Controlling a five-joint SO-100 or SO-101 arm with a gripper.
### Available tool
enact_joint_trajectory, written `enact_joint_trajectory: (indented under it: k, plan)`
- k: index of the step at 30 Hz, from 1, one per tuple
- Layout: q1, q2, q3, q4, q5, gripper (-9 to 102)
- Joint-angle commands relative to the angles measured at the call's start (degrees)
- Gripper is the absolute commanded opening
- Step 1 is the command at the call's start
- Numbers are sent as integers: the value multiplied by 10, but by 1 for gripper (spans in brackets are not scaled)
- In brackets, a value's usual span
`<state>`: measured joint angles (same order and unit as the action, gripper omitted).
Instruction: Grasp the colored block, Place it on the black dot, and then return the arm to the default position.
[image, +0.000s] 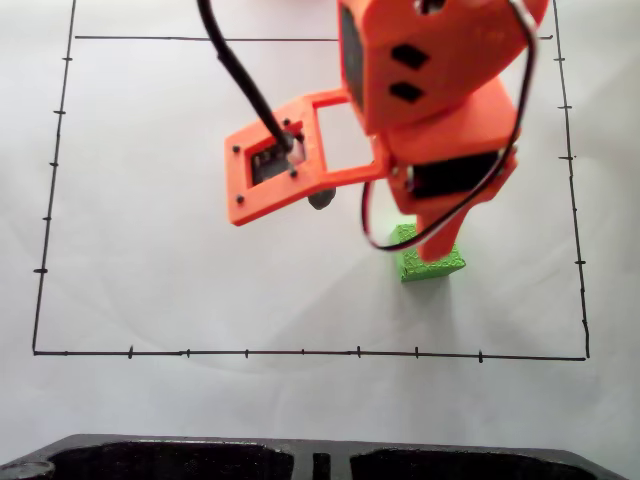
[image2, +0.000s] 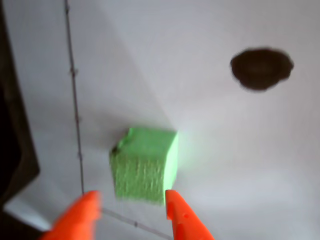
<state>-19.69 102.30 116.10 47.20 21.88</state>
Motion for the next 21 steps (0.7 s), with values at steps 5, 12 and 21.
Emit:
enact_joint_trajectory:
  k: [5,12,21]
  plan:
    - [-12,0,-28,15,-3,28]
    - [-8,-40,-50,13,-4,29]
    - [-3,-112,-92,12,1,30]
